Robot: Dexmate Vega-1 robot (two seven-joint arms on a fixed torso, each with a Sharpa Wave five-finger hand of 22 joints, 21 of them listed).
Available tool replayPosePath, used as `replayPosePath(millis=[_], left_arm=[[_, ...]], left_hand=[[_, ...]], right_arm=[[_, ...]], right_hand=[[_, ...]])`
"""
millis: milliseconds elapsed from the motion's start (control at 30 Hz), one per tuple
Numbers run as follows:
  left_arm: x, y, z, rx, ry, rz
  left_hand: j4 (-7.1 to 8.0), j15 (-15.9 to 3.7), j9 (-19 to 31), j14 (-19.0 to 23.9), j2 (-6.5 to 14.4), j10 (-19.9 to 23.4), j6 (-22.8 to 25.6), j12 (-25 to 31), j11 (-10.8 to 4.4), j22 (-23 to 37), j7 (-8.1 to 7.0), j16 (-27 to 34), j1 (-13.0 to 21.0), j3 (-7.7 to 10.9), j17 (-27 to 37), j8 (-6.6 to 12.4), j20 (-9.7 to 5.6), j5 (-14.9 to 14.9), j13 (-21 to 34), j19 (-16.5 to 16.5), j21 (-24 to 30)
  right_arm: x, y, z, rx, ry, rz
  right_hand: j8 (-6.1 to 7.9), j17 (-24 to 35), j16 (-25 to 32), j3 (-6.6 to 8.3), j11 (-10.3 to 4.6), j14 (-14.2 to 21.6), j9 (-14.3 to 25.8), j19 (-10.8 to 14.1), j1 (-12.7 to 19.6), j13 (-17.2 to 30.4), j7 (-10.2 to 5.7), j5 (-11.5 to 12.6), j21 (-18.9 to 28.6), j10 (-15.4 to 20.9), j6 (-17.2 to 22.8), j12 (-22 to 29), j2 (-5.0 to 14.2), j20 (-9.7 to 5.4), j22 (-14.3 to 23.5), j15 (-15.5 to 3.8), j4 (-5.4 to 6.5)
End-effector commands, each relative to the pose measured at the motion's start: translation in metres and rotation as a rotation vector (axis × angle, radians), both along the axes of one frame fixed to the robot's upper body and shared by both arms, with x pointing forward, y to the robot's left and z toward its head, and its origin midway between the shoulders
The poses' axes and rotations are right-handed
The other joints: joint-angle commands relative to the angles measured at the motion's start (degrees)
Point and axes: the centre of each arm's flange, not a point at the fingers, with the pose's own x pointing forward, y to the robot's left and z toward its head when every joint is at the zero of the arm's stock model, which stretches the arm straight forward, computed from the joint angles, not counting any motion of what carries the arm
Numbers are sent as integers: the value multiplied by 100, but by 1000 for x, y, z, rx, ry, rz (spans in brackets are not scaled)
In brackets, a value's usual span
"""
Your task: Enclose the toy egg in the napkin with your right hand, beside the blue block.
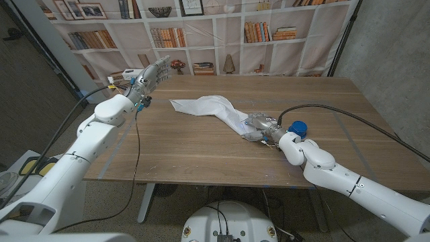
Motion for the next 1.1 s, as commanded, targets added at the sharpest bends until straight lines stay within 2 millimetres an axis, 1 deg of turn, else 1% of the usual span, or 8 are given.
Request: replayPosePath(millis=[33, 167, 233, 333, 400, 600, 933, 1100], left_arm=[[0, -2, 4, 4, -14, -5], [0, -3, 5, 3, -14, -6], [1, -4, 5, 4, -12, -8], [3, -5, 5, 5, -11, -10], [4, -5, 6, 7, -11, -8], [5, -5, 7, 9, -11, -8], [10, -5, 10, 9, -5, -13], [11, -5, 11, 6, -11, -15]], left_hand=[[-7, 32, -1, 11, -5, -5, -17, 33, 27, 16, -36, 7, -35, 53, 16, 6, 12, 19, 17, 24, -14], [-9, 30, -1, 15, -7, -6, -17, 32, 32, 16, -30, 8, -38, 52, 16, 6, 12, 19, 17, 30, -14], [-9, 27, -1, 17, -9, -8, -19, 32, 33, 16, -32, 9, -40, 52, 16, 5, 12, 18, 17, 32, -15], [-10, 32, -1, 13, -10, -6, -15, 32, 21, 16, -32, 7, -41, 53, 16, 7, 12, 18, 17, 34, -16], [-11, 31, -1, 13, -11, -7, -16, 32, 23, 16, -33, 7, -43, 53, 16, 7, 12, 18, 17, 37, -17], [-13, 33, -1, 9, -13, -7, -13, 32, 23, 16, -34, 5, -46, 54, 16, 8, 12, 18, 17, 41, -20], [-15, 34, -1, 11, -15, -7, -10, 32, 39, 17, -28, 6, -52, 56, 16, 8, 12, 19, 16, 47, -25], [-16, 31, -1, 8, -13, -9, -9, 31, 34, 17, -26, 4, -54, 58, 16, 9, 12, 20, 16, 46, -29]], right_arm=[[13, -14, -13, -52, 49, -89], [16, -18, -18, -70, 66, -107], [17, -18, -20, -76, 51, -122], [18, -18, -20, -69, 26, -112], [18, -18, -20, -68, 8, -103], [17, -20, -20, -25, -47, -70], [9, -23, -5, 121, -262, -30], [6, -24, 10, 212, -424, -20]], right_hand=[[54, 14, 51, 41, 20, 83, 23, 97, 203, 41, 33, 64, 61, 59, 22, 68, 19, -10, 8, 2, -118], [100, 7, 69, 96, 9, 141, 35, 164, 338, 55, 23, 102, 91, 128, 113, 112, 38, -28, 6, -13, -202], [231, -4, 124, 213, -40, 321, 56, 289, 575, 78, -22, 147, 143, 323, 407, 217, 108, -39, 1, -61, -341], [738, -52, 255, 533, -307, 883, 41, 772, 1075, 103, -162, 178, 315, 1237, 1751, 634, 322, -183, -40, -225, -627], [918, -85, 328, 726, -446, 1260, -68, 1019, 1321, 52, -146, 168, 390, 1712, 2415, 816, 439, -286, -65, -376, -711], [1186, -177, 429, 1160, -716, 2123, -310, 1459, 1772, -108, -117, 111, 506, 2674, 3528, 1173, 665, -479, -104, -758, -740], [1262, -201, 411, 1436, -850, 2443, -396, 1712, 1918, -212, -78, 49, 576, 3005, 3818, 1278, 904, -656, -118, -993, -691], [1281, -84, 491, 1441, -911, 2481, -365, 1819, 1964, -231, -78, -12, 607, 3047, 3785, 1289, 936, -753, -124, -1091, -677]])
